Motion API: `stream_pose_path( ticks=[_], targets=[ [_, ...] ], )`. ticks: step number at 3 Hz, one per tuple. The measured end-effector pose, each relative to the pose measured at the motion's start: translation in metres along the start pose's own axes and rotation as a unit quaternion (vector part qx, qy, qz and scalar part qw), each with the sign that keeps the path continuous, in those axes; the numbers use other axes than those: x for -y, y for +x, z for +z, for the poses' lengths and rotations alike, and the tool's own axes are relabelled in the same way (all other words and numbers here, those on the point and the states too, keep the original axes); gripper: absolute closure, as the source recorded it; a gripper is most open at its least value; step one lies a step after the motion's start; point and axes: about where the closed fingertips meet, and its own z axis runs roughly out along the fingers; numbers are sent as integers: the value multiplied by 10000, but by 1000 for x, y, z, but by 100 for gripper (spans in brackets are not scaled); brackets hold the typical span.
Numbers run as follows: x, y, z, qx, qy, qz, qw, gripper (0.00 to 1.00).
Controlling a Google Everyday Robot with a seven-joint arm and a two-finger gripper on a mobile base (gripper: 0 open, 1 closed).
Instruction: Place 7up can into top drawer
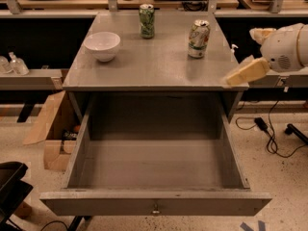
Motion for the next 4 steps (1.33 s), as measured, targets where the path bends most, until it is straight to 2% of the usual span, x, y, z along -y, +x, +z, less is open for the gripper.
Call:
stream_pose_path(
  ticks=[1,2,3,4],
  targets=[
    [21,-18,37,995,317,309,9940,0],
    [33,-35,44,1219,599,339,9901,0],
    [33,-34,47,1282,616,392,9891,0],
    [58,-36,64,1539,837,532,9831,0]
  ],
)
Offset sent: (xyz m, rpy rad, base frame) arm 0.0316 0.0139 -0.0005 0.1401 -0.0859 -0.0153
